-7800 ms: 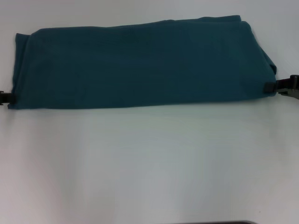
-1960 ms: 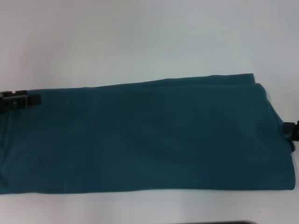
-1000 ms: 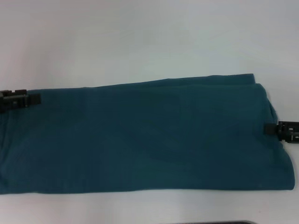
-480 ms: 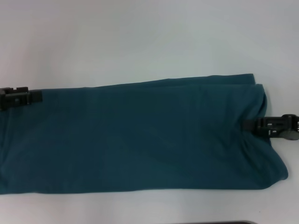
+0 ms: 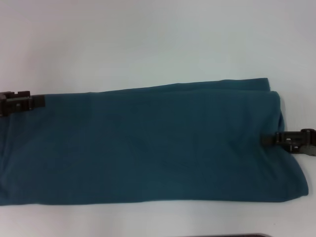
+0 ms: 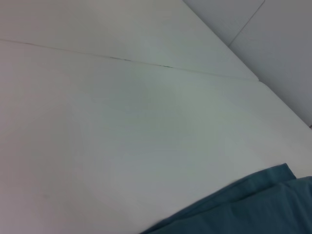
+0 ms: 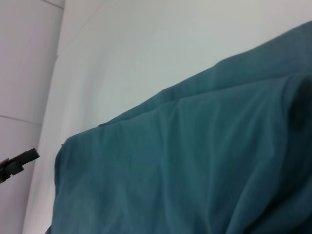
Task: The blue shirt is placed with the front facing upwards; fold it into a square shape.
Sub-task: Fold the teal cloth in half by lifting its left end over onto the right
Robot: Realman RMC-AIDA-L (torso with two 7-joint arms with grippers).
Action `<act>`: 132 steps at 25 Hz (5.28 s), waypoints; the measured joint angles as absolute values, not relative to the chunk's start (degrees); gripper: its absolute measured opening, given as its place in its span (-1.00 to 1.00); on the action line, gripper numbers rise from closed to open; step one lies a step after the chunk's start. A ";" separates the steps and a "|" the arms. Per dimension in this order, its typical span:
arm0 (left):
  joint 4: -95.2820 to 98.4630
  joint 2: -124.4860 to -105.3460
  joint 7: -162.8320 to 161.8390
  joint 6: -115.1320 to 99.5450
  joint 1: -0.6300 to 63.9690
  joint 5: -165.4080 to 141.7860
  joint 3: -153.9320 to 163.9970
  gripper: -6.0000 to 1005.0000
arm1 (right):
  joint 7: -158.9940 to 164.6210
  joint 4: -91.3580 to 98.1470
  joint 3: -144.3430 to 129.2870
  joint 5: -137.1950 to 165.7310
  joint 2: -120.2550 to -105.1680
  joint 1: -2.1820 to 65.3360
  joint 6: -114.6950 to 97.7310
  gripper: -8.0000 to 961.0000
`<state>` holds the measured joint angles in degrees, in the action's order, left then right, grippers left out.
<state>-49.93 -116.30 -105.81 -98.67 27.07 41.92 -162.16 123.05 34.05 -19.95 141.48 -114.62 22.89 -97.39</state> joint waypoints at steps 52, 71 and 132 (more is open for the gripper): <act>-49.39 -116.53 -104.95 -98.52 28.05 41.92 -161.63 0.31 | 123.90 32.70 -14.03 140.82 -109.52 22.16 -98.09 0.53; -49.30 -116.53 -104.84 -98.47 28.47 41.92 -161.49 0.32 | 124.36 33.15 -16.64 141.36 -110.75 22.50 -97.33 0.53; -48.51 -116.47 -104.22 -97.76 29.29 41.92 -161.46 0.32 | 125.11 34.14 -19.84 141.62 -112.61 24.65 -103.26 0.53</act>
<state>-48.51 -116.47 -104.22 -97.76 29.29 41.92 -161.46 125.11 34.14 -19.84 141.62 -112.61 24.65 -103.26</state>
